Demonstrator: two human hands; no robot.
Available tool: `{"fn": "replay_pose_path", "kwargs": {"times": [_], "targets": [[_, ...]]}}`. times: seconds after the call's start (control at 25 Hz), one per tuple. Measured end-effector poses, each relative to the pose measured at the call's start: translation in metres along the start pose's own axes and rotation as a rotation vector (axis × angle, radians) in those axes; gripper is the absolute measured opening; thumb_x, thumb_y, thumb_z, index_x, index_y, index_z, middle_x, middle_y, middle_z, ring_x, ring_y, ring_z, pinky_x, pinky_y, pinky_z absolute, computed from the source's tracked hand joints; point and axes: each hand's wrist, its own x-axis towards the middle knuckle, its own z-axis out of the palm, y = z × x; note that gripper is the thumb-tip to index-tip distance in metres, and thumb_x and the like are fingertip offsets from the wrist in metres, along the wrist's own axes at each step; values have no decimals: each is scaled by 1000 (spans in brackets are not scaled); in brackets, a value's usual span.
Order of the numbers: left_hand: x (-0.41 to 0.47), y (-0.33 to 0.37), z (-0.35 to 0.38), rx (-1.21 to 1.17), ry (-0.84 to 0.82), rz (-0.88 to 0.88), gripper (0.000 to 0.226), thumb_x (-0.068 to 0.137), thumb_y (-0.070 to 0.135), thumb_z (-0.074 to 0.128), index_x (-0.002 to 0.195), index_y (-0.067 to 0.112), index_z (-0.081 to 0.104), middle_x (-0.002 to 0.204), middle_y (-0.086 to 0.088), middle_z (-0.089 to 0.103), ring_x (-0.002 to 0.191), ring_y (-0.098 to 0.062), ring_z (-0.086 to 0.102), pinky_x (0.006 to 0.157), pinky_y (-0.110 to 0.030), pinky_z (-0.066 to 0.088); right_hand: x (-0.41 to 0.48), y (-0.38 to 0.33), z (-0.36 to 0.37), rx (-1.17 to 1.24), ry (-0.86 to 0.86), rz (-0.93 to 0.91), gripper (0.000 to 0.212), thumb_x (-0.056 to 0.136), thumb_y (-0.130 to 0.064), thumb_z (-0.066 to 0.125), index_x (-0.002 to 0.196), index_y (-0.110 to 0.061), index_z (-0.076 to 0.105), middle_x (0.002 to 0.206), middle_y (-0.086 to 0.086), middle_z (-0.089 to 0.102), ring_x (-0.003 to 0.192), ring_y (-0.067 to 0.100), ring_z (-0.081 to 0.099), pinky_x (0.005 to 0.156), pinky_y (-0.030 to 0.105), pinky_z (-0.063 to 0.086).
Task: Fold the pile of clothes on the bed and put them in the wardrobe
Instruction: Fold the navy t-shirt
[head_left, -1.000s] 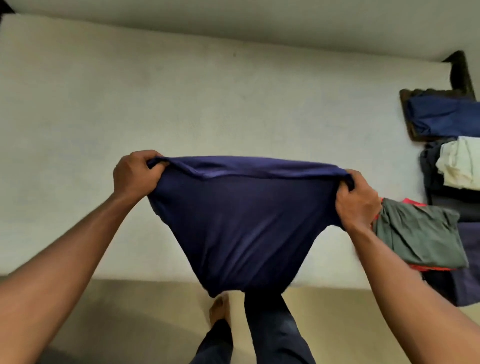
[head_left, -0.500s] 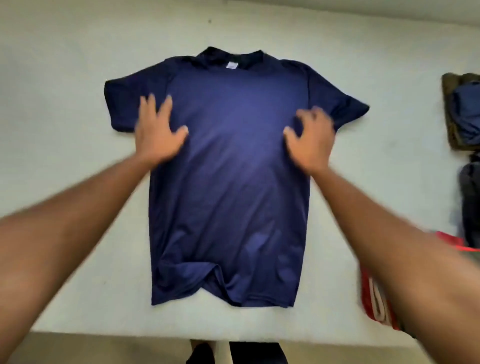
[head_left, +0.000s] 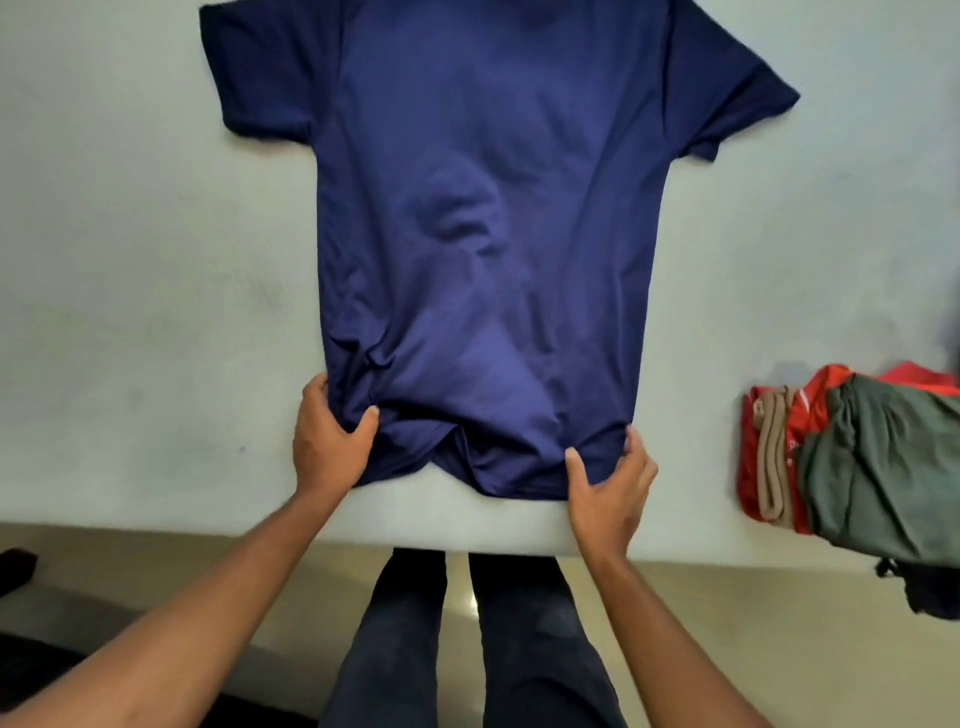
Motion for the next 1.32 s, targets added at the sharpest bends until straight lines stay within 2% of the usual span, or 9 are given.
{"fn": "replay_pose_path", "kwargs": {"times": [0.16, 0.28, 0.44, 0.68, 0.88, 1.0, 1.12, 1.2, 1.32], "targets": [[3, 11, -15, -93, -169, -115, 72, 87, 9, 72, 144, 22, 31, 99, 7, 60, 86, -16, 60, 80, -30, 45, 25, -13, -6, 154, -60, 197, 47, 90, -17, 74, 132, -19, 52, 124, 6, 65, 115, 29, 62, 96, 34, 47], [6, 0, -26, -255, -234, -208, 62, 89, 3, 66, 140, 25, 38, 117, 2, 60, 101, -19, 62, 86, -31, 51, 23, -6, -24, 139, -119, 141, 28, 99, -11, 60, 125, -20, 56, 114, 4, 64, 106, 29, 63, 93, 40, 52], [-5, -31, -50, -80, -207, -138, 39, 93, 10, 66, 129, 18, 52, 113, -1, 63, 101, -24, 62, 94, -38, 50, 7, 15, -46, 8, -90, 15, 33, 99, -6, 58, 131, -14, 59, 125, 4, 60, 106, 17, 55, 93, 31, 45], [-14, -63, -51, 24, -168, -149, 45, 87, 3, 69, 125, 19, 51, 92, 0, 60, 89, -27, 62, 84, -39, 52, 3, 39, -34, 37, -28, 138, 29, 96, -8, 64, 125, -15, 63, 119, 9, 66, 106, 28, 64, 94, 32, 49], [-37, -68, -53, 291, -18, -107, 66, 73, -9, 63, 132, 17, 51, 115, -12, 53, 100, -33, 55, 79, -44, 49, -20, 33, -42, -232, 64, 75, 44, 87, 1, 63, 127, -18, 63, 121, 8, 56, 102, 31, 58, 93, 43, 49], [-50, -69, -50, 484, 27, 195, 64, 72, -6, 60, 132, 14, 56, 120, -15, 53, 105, -38, 52, 85, -52, 49, -37, 32, -35, -359, 82, -258, 42, 84, -7, 64, 125, -17, 65, 124, 11, 57, 109, 36, 54, 92, 48, 47], [-48, -63, -27, 573, -163, 639, 60, 79, 17, 58, 139, 20, 57, 142, -13, 50, 128, -37, 47, 96, -53, 45, -46, 23, 1, -386, -136, -632, 43, 90, -26, 63, 132, -20, 64, 144, 7, 55, 130, 30, 50, 102, 47, 43], [-45, -57, -8, 706, -280, 758, 64, 90, 34, 53, 153, 30, 40, 164, -9, 26, 151, -31, 22, 110, -55, 31, -46, 9, 25, -522, -243, -745, 57, 96, -41, 58, 150, -27, 49, 163, 6, 36, 150, 27, 32, 118, 46, 28], [-40, -61, 10, 903, -426, 740, 70, 98, 45, 47, 159, 38, 13, 169, -3, -4, 155, -28, -4, 116, -66, 15, -38, 5, 42, -677, -279, -725, 63, 102, -52, 45, 160, -36, 26, 171, 3, 15, 157, 28, 14, 123, 55, 13]]}}
